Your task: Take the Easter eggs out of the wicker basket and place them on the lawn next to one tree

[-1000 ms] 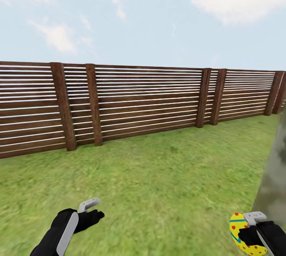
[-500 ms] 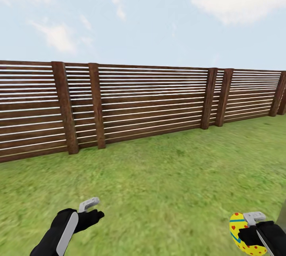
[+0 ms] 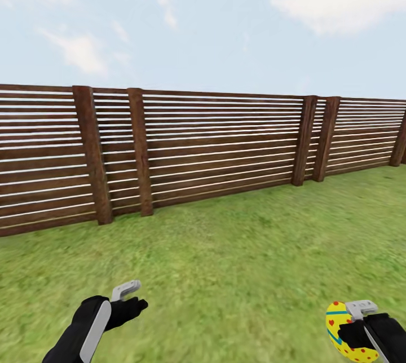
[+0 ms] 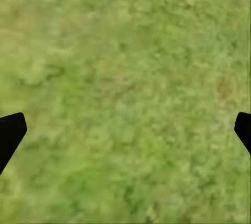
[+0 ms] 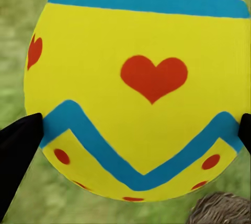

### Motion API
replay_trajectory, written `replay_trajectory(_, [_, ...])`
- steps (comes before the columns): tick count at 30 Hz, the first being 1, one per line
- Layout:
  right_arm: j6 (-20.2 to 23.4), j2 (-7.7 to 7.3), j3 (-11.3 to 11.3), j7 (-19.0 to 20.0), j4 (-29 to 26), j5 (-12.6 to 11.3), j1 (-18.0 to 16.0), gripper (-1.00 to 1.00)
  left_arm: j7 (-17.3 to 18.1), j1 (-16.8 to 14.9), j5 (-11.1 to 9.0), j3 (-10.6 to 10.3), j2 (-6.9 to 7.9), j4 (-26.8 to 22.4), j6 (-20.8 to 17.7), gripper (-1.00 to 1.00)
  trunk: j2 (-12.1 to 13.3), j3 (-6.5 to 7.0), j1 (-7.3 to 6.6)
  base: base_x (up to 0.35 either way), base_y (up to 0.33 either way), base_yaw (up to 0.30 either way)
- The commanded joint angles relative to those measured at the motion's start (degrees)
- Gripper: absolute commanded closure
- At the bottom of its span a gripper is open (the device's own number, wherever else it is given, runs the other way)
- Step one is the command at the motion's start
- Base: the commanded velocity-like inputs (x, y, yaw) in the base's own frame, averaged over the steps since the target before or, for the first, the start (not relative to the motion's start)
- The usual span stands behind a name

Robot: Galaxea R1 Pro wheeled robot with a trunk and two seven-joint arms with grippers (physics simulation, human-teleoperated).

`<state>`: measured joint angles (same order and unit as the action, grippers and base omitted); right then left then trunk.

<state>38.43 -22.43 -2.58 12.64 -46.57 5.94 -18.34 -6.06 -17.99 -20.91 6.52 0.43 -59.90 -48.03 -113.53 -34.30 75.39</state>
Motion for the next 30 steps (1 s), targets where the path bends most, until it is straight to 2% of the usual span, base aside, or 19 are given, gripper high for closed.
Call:
replay_trajectory(1, [0.2,0.04,-0.1,0.5,-0.1,0.5,0.0,1.00,-0.5,0.0,-0.6,0.0,0.01,-0.1,-0.2,-1.00,0.0,-0.07,0.03,0.321,0.137,-0.163])
replay_trajectory(25, [0.3,0.11,-0.1,0.5,-0.1,0.4,0.0,1.00,-0.5,0.0,-0.6,0.0,-0.08,0.1,-0.1,-1.00,0.0,0.28,0.03,0.342,0.079,-0.272])
replay_trajectory(30, [0.4,0.10,-0.1,0.5,-0.1,0.4,0.0,1.00,-0.5,0.0,-0.6,0.0,-0.08,0.1,-0.1,-1.00,0.0,0.28,0.03,0.219,0.217,-0.113])
